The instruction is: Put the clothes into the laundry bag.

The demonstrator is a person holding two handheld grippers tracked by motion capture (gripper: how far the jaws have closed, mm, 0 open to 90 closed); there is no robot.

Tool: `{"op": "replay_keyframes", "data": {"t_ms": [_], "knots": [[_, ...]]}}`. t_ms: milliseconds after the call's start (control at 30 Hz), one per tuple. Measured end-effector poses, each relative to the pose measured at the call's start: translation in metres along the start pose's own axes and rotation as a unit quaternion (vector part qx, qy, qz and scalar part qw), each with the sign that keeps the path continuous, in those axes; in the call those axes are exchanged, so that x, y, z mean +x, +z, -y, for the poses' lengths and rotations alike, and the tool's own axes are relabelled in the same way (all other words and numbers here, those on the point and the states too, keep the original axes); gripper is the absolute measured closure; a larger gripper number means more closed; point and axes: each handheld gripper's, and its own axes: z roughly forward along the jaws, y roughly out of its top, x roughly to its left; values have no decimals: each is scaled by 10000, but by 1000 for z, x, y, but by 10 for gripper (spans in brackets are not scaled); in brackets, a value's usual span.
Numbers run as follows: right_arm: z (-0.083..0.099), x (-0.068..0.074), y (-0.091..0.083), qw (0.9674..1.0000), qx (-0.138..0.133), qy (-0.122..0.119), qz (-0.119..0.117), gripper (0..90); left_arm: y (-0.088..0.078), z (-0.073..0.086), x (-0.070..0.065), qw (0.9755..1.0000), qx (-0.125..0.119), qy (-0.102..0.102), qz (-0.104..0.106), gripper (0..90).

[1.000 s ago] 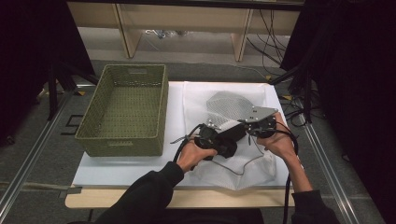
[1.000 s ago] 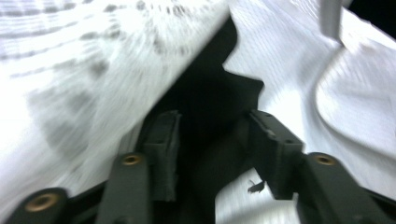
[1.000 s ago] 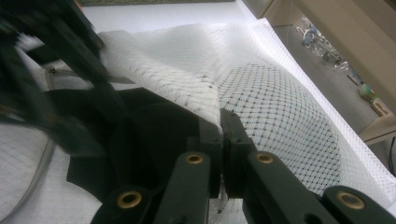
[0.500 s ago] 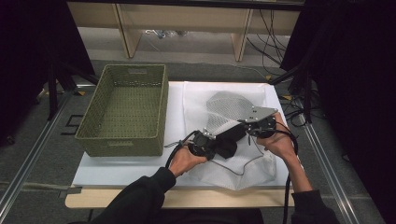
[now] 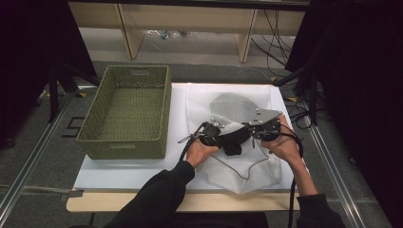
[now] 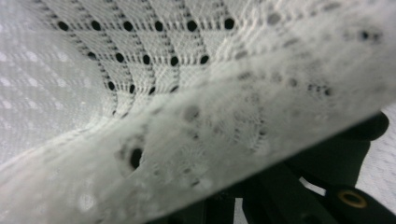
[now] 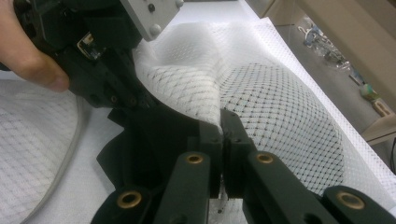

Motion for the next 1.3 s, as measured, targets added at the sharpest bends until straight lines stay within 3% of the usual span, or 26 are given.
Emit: {"op": "replay_keyframes", "data": {"t_ms": [100, 133, 167, 200, 300, 333, 400, 433, 467, 533, 567, 700, 733, 767, 867, 933, 1000, 1033, 1067, 1100, 1200, 1300], "knots": [[1, 1, 1, 10000, 14, -5, -9, 897, -8, 3, -2, 10000, -14, 49, 50, 725], [1, 1, 1, 10000, 14, -5, -9, 897, -14, 5, -2, 9999, 6, 78, 135, 725], [0, 1, 0, 10000, 16, -29, 10, 897, -28, 9, -4, 9995, 66, 169, 253, 636], [0, 1, 0, 10000, 16, -29, 10, 897, -28, 9, -4, 9995, 66, 169, 253, 604], [0, 4, 0, 10000, 50, 24, 7, 897, -51, 18, -7, 9989, 56, 296, 351, 536], [0, 6, 0, 10000, 74, 6, -35, 897, -65, 26, -8, 9988, 107, 331, 339, 463], [0, 7, 0, 10000, 82, 13, -20, 897, -72, 31, -7, 9986, 197, 398, 300, 439], [0, 9, 0, 9999, 90, -61, -66, 897, -82, 42, -5, 9985, 255, 460, 150, 409], [1, 11, 0, 9999, 125, 42, -56, 897, -86, 48, -3, 9983, 348, 427, 182, 395], [2, 12, 0, 9999, 119, 1, -65, 897, -88, 53, -2, 9982, 350, 437, 237, 394], [2, 13, -1, 9999, 124, -5, -75, 897, -92, 63, 0, 9979, 392, 318, 414, 401], [4, 17, 0, 9997, 171, -62, -142, 897, -94, 70, -1, 9969, 595, 356, 378, 414], [4, 18, 0, 9997, 201, 12, -135, 897, -93, 69, 2, 9947, 789, 548, 377, 431], [4, 19, 0, 9997, 202, 7, -114, 897, -90, 69, 2, 9952, 790, 423, 394, 441], [5, 19, 0, 9997, 195, -15, -124, 897, -87, 69, 5, 9945, 821, 498, 420, 574], [6, 20, 0, 9997, 214, -11, -140, 897, -85, 70, 12, 9936, 899, 600, 336, 729], [7, 20, 0, 9997, 198, -46, -153, 897, -85, 71, 13, 9943, 854, 502, 396, 855], [7, 20, 0, 9997, 198, -46, -153, 897, -87, 71, 16, 9932, 929, 541, 455, 855], [7, 20, 0, 9996, 211, -45, -164, 897, -87, 73, 14, 9948, 816, 469, 390, 874], [8, 22, 0, 9996, 221, -24, -175, 897, -90, 73, 16, 9923, 951, 681, 407, 882], [10, 25, 0, 9993, 255, -115, -263, 897, -97, 79, 14, 9913, 968, 797, 390, 885], [14, 32, -1, 9990, 331, -42, -303, 897, -105, 84, 11, 9902, 1008, 915, 327, 884]]}}
